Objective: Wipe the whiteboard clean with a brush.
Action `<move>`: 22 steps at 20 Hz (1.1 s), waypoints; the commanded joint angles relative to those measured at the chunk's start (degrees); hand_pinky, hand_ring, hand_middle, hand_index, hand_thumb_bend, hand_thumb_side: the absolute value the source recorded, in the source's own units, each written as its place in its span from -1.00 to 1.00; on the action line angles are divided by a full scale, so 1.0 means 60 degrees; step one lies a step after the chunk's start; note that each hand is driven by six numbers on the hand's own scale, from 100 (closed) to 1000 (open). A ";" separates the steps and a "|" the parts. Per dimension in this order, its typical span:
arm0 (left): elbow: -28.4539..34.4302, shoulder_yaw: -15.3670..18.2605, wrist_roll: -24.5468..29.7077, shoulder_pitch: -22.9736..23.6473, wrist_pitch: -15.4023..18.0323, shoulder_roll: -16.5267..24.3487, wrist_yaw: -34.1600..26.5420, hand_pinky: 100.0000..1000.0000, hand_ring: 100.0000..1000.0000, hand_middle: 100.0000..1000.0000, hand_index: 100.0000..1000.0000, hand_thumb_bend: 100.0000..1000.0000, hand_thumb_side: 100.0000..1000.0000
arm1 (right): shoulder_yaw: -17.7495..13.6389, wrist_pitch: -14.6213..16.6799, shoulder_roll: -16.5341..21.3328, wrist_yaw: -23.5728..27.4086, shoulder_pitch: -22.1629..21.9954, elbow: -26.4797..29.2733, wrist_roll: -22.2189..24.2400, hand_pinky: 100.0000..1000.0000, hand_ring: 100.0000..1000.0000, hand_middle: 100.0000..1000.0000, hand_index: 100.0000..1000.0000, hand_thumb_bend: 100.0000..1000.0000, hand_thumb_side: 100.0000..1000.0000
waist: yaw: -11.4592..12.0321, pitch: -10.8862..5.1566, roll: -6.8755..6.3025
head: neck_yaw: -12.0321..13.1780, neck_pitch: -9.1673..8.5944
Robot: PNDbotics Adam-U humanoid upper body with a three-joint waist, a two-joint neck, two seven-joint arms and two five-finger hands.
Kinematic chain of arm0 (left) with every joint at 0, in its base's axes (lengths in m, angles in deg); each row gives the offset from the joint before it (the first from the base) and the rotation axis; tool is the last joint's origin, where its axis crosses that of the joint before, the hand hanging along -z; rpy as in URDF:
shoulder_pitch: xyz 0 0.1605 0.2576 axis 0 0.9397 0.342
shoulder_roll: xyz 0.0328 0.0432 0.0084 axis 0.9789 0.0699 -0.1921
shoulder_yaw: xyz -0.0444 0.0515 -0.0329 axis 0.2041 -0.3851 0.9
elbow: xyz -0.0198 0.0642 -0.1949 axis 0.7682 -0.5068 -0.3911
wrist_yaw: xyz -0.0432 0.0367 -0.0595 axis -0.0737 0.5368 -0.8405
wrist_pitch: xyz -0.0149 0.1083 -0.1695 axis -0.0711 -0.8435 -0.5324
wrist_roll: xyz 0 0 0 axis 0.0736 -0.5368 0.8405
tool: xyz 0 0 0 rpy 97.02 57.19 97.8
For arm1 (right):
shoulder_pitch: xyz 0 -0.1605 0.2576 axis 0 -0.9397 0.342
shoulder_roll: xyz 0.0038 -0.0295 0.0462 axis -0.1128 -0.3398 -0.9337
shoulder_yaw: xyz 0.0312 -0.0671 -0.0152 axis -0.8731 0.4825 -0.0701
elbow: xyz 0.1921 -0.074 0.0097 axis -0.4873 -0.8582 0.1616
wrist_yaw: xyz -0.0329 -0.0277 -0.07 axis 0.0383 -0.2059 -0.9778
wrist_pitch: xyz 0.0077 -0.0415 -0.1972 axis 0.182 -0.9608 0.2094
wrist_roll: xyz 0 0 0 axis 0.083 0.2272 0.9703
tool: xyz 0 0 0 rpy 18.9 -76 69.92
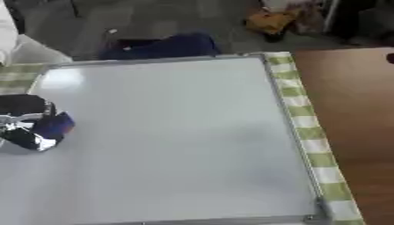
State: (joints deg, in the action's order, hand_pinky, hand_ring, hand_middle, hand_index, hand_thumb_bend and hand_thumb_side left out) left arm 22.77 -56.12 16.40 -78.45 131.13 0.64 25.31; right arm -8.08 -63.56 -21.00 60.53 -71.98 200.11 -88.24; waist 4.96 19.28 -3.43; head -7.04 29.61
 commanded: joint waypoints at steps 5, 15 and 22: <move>-0.0530 0.0230 -0.0562 -0.0076 -0.0097 0.0304 0.0815 0.33 -0.15 -0.67 -0.88 -0.89 0.09 | -0.0098 0.0013 0.0209 -0.0003 0.0033 0.0135 0.0021 0.30 0.08 -0.15 -0.02 -1.00 1.00 | -0.0019 -0.0122 0.0035 | -0.0012 -0.0006; -0.0803 0.0471 -0.1047 -0.0078 -0.0541 0.0383 0.1181 0.33 -0.19 -0.68 -0.87 -0.87 0.06 | -0.0105 0.0008 0.0195 -0.0031 0.0028 0.0135 0.0055 0.31 0.08 -0.15 -0.02 -1.00 1.00 | -0.0029 -0.0074 0.0026 | 0.0006 -0.0050; -0.0745 0.0575 -0.1871 -0.0098 -0.1100 0.0450 0.1942 0.35 -0.21 -0.67 -0.87 -0.84 0.06 | -0.0098 0.0003 0.0184 -0.0060 0.0026 0.0135 0.0107 0.31 0.08 -0.16 -0.02 -1.00 1.00 | -0.0029 -0.0026 0.0029 | 0.0014 -0.0062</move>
State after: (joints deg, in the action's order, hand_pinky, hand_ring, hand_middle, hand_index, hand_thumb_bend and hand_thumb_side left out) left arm 19.22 -52.74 5.86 -79.05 125.21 1.64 35.11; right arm -8.09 -63.64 -21.00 60.47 -71.99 200.11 -87.83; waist 4.80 19.79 -3.57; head -7.13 29.61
